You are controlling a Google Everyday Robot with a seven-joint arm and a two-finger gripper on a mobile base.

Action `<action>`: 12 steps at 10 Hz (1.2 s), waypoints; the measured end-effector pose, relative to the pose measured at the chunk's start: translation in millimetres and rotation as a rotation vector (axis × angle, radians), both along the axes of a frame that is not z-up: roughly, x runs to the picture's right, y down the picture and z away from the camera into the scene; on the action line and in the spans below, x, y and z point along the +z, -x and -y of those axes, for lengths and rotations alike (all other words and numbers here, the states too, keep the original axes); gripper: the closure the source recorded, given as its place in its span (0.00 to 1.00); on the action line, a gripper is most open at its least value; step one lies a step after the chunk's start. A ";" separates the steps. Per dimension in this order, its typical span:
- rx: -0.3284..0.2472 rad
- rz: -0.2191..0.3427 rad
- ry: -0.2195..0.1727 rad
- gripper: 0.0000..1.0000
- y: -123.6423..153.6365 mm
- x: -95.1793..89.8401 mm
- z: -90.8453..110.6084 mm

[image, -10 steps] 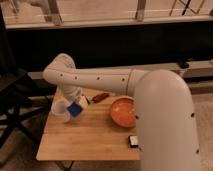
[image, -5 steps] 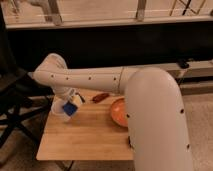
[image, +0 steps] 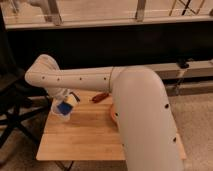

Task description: Place the white sponge in the ceramic cup

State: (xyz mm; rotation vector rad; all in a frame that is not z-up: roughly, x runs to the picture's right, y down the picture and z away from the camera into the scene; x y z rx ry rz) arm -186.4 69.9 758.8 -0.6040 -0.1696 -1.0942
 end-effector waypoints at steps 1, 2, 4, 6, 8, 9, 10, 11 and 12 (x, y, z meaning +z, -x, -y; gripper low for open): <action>-0.001 -0.004 -0.002 0.99 -3.1 0.7 -1.1; -0.001 -0.002 -0.002 0.99 -2.3 0.5 -1.6; -0.002 -0.003 0.002 0.99 -0.5 0.3 -2.1; -0.009 -0.004 0.004 0.99 2.4 0.3 -3.6; -0.012 -0.006 0.004 0.99 5.6 0.7 -3.6; -0.013 -0.006 0.004 0.99 7.1 0.4 -4.2; -0.014 -0.007 0.005 0.97 7.4 -0.4 -4.9; -0.014 -0.008 0.006 0.91 6.4 -0.9 -5.6; -0.013 -0.011 0.007 0.88 4.8 -0.8 -5.7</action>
